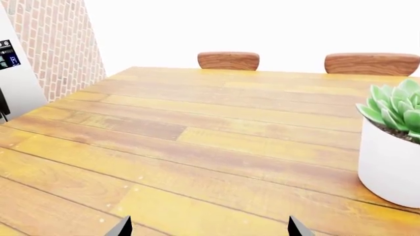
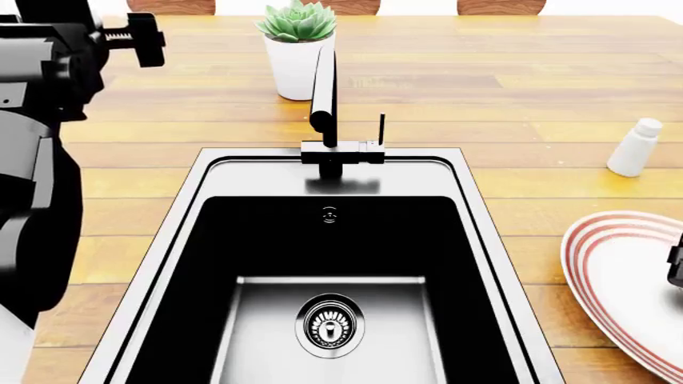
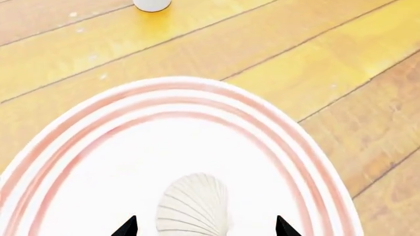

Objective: Pick the scallop from the counter and place it in the sink. Then turn on the sink faucet.

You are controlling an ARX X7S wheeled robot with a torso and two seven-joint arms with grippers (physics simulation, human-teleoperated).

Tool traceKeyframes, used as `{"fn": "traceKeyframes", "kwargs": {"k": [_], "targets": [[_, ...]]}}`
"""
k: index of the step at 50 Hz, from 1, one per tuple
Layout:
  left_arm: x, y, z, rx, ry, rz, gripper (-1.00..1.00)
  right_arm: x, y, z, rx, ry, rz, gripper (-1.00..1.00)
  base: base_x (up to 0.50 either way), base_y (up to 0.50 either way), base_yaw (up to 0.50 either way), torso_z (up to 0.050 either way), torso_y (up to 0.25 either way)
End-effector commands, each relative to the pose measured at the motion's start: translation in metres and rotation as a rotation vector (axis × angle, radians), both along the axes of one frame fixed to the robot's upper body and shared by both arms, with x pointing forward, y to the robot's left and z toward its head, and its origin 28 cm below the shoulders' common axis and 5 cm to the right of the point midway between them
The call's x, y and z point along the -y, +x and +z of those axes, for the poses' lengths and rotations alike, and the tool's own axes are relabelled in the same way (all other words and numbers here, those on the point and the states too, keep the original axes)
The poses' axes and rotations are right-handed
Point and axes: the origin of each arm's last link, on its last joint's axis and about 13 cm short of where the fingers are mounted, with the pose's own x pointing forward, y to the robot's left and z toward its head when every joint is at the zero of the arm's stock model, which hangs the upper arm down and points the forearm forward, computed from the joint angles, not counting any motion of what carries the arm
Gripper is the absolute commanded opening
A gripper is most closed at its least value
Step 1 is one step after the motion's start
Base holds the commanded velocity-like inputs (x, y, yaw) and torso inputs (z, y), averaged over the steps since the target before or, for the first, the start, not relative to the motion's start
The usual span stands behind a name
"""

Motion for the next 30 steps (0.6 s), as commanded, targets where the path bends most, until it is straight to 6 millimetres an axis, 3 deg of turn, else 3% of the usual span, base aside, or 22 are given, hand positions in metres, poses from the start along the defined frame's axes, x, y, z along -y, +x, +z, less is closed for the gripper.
{"fn": "traceKeyframes", "kwargs": {"k": [1,24,25,30], "targets": [[0.007,0.002,-0.006,-0.012,-0.011,-0.03,1.0,0.005,0.008,-0.011,0.013,0.027,-0.01,1.0,0.0,0.0,0.0,0.0,0.0],[0.007,0.003,-0.009,-0.02,-0.013,-0.031,1.0,0.005,0.015,-0.028,-0.018,0.034,0.012,1.0,0.0,0.0,0.0,0.0,0.0],[0.007,0.003,-0.009,-0.02,-0.013,-0.031,1.0,0.005,0.014,-0.028,-0.018,0.021,0.018,-1.0,0.0,0.0,0.0,0.0,0.0],[0.007,0.003,-0.01,-0.022,-0.013,-0.032,1.0,0.004,0.013,-0.028,-0.012,0.012,0.034,-1.0,0.0,0.0,0.0,0.0,0.0]]}}
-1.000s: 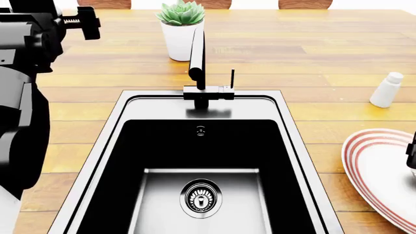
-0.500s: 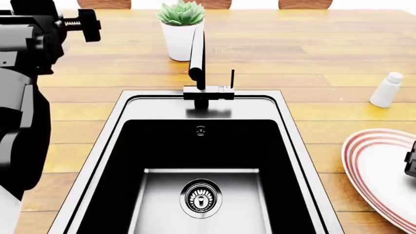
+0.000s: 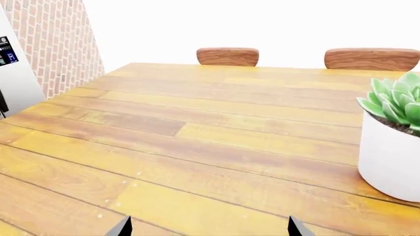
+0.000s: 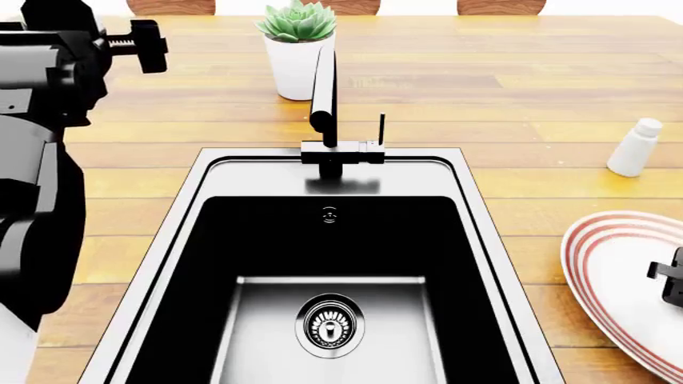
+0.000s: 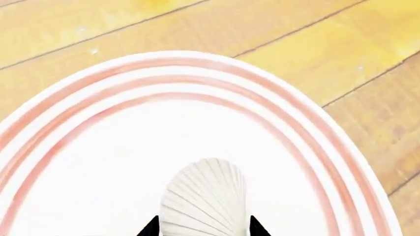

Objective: Pick the scallop from the counter and place it in the sink. Then turn on the sink faucet.

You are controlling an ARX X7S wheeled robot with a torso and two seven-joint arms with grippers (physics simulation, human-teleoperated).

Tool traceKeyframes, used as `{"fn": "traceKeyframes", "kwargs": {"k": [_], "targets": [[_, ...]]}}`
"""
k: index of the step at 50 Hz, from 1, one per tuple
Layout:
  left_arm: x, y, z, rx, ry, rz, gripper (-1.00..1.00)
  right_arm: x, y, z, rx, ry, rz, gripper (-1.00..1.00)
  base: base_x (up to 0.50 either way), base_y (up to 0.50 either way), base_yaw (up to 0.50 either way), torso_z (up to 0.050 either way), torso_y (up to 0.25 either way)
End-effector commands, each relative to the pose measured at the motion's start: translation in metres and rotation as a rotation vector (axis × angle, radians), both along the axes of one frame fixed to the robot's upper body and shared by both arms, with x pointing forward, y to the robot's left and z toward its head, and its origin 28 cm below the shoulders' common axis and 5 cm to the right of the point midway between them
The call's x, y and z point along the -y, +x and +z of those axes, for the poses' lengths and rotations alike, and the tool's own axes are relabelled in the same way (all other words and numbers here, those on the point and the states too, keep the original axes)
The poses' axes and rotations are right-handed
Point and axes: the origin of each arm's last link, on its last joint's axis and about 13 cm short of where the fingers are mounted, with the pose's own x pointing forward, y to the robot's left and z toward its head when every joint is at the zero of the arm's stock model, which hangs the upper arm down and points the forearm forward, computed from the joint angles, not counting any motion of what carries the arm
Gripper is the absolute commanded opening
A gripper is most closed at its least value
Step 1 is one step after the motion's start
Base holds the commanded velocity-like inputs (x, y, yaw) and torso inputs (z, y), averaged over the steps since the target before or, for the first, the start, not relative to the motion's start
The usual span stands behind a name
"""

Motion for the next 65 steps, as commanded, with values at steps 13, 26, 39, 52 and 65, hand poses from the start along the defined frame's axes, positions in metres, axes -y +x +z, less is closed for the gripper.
{"fn": "traceKeyframes", "kwargs": {"k": [13,26,39,52,65], "targets": [[0.007,0.002,-0.005,-0.014,-0.013,-0.033,1.0,-0.053,-0.028,0.087,0.273,-0.134,0.281,-1.0,0.0,0.0,0.0,0.0,0.0],[0.007,0.002,-0.005,-0.013,-0.015,-0.037,1.0,-0.08,-0.031,0.111,0.34,-0.184,0.407,-1.0,0.0,0.0,0.0,0.0,0.0],[0.006,0.002,-0.005,-0.012,-0.016,-0.036,1.0,-0.149,0.016,0.101,0.236,-0.191,0.731,-1.0,0.0,0.0,0.0,0.0,0.0],[0.005,0.002,-0.008,-0.018,-0.018,-0.038,1.0,-0.214,0.036,0.073,0.082,-0.319,0.965,-1.0,0.0,0.0,0.0,0.0,0.0],[0.005,0.002,-0.01,-0.017,-0.028,-0.044,1.0,-0.26,0.064,0.026,-0.031,-0.412,1.084,-1.0,0.0,0.0,0.0,0.0,0.0]]}}
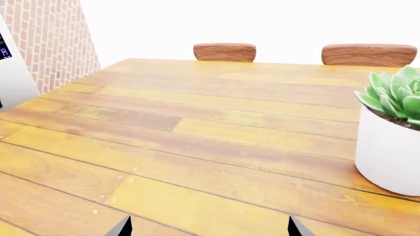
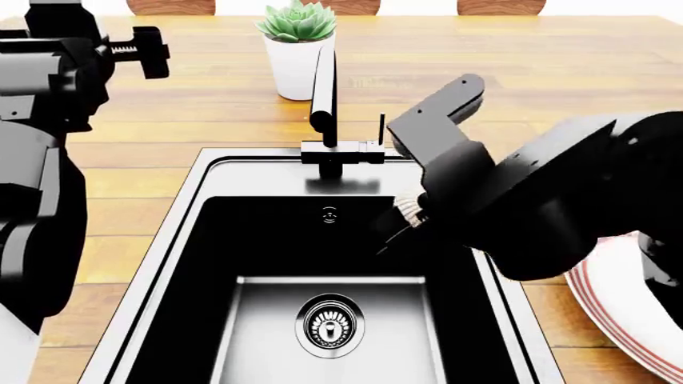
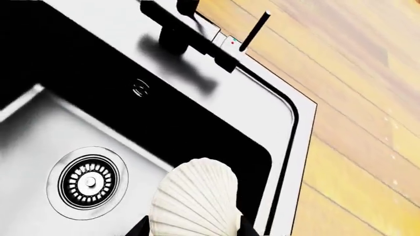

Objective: Pick the scallop from the counter and place it in the sink. Then turn on the sink faucet.

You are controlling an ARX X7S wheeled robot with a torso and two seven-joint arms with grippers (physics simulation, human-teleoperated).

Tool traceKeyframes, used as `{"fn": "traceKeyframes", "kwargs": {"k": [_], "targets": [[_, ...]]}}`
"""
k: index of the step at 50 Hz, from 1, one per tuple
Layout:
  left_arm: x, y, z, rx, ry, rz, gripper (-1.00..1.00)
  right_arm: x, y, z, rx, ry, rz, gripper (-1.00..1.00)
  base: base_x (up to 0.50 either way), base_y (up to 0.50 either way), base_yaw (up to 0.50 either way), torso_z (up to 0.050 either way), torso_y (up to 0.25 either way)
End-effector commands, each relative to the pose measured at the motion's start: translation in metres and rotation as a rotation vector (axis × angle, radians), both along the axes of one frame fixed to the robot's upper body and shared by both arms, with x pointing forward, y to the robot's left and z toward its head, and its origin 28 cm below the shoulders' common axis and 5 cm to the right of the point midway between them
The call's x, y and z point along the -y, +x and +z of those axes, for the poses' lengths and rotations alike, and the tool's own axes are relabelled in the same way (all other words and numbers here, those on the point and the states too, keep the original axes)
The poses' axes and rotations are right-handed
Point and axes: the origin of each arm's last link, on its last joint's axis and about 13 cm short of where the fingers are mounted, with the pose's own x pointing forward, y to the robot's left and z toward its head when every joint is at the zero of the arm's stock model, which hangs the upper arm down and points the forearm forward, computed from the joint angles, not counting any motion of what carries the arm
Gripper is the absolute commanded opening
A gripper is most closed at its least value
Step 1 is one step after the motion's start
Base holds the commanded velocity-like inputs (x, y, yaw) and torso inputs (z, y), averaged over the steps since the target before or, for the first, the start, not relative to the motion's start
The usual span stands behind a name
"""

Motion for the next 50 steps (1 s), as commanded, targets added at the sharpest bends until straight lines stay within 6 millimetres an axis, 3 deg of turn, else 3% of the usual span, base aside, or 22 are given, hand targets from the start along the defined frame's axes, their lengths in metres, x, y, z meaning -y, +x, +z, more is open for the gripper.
{"fn": "traceKeyframes", "kwargs": {"k": [1,9,27,50], "targets": [[0.006,0.002,-0.004,-0.007,-0.017,-0.03,1.0,-0.049,0.031,-0.039,-0.064,-0.087,0.113,-1.0,0.0,0.0,0.0,0.0,0.0],[0.005,0.002,-0.005,-0.003,-0.024,-0.031,1.0,-0.068,0.057,-0.083,-0.152,-0.066,0.137,-1.0,0.0,0.0,0.0,0.0,0.0],[0.003,0.002,-0.011,-0.011,-0.032,-0.031,1.0,-0.09,0.064,-0.168,-0.309,-0.19,0.163,-1.0,0.0,0.0,0.0,0.0,0.0],[0.005,0.003,-0.014,-0.019,-0.031,-0.036,1.0,-0.085,0.054,-0.2,-0.399,-0.184,0.19,-1.0,0.0,0.0,0.0,0.0,0.0]]}}
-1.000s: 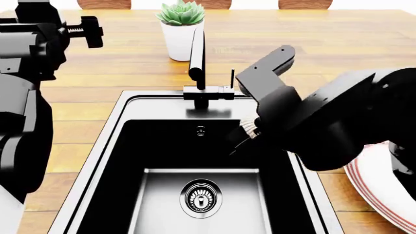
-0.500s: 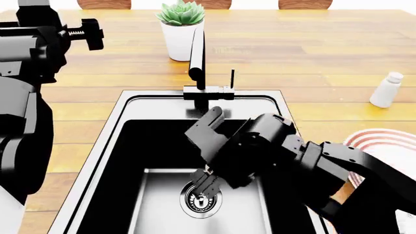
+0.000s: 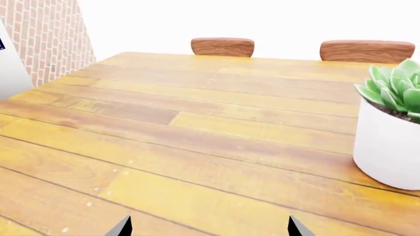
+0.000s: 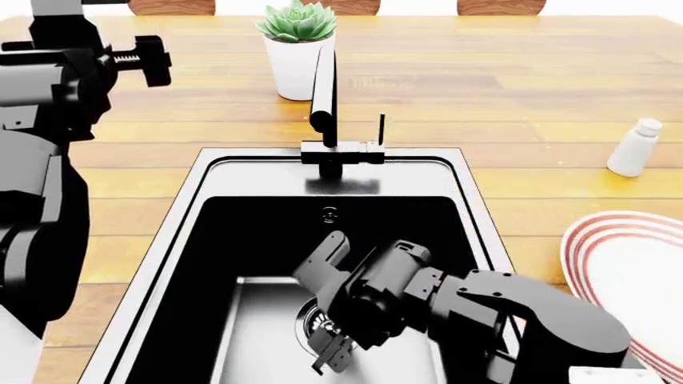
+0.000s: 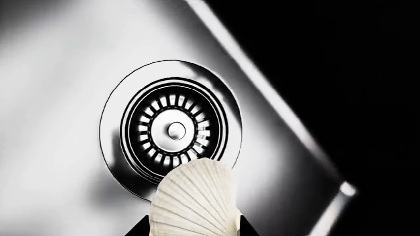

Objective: Pick the scallop from the counter and place it in the sink. Then turn on the sink faucet.

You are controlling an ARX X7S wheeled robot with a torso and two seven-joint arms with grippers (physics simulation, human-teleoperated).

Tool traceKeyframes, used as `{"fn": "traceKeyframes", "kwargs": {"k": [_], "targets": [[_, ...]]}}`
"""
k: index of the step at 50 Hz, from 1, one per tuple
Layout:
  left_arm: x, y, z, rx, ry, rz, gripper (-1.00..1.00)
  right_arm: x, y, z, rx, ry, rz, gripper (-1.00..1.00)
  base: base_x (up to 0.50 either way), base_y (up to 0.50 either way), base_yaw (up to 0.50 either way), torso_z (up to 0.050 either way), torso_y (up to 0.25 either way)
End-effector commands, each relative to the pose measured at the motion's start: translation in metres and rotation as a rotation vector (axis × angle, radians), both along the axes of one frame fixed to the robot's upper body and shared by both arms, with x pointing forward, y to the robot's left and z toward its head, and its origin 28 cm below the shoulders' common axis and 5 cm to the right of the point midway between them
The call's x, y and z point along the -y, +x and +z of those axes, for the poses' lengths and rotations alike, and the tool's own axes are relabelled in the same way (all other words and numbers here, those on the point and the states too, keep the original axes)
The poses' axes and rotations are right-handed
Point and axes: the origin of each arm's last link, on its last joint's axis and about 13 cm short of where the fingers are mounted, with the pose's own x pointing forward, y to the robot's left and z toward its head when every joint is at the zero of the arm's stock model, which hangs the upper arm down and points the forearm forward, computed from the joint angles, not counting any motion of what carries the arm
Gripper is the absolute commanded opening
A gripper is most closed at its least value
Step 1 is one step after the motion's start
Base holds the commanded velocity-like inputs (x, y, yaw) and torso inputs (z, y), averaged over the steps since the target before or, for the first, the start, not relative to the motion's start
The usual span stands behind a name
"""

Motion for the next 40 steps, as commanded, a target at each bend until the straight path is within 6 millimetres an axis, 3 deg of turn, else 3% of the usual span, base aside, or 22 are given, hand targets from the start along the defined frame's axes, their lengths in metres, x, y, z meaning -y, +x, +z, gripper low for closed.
{"fn": "traceKeyframes", "kwargs": {"k": [1,10,11,25,28,29,35,40], "targets": [[0.007,0.002,-0.005,-0.012,-0.009,-0.029,1.0,0.0,0.002,-0.016,-0.035,0.022,0.005,-1.0,0.0,0.0,0.0,0.0,0.0],[0.009,0.003,-0.007,-0.014,-0.014,-0.034,1.0,-0.001,0.0,-0.018,-0.048,0.028,0.021,-1.0,0.0,0.0,0.0,0.0,0.0],[0.009,0.003,-0.006,-0.014,-0.014,-0.034,1.0,-0.001,0.001,-0.018,-0.039,0.023,0.031,1.0,0.0,0.0,0.0,0.0,0.0],[0.007,0.002,-0.007,-0.017,-0.019,-0.033,1.0,-0.004,0.003,-0.009,-0.007,0.028,0.049,1.0,0.0,0.0,0.0,0.0,0.0],[0.007,0.002,-0.006,-0.016,-0.018,-0.033,1.0,-0.014,0.003,0.013,0.027,0.076,0.083,1.0,0.0,0.0,0.0,0.0,0.0],[0.007,0.002,-0.007,-0.017,-0.016,-0.033,1.0,-0.02,0.0,0.029,0.047,0.113,0.105,1.0,0.0,0.0,0.0,0.0,0.0],[0.005,0.002,-0.008,-0.018,-0.018,-0.028,1.0,-0.006,-0.027,0.065,0.108,0.151,0.132,1.0,0.0,0.0,0.0,0.0,0.0],[0.004,0.001,-0.005,-0.015,-0.017,-0.024,1.0,0.01,-0.03,0.077,0.134,0.136,0.101,1.0,0.0,0.0,0.0,0.0,0.0]]}}
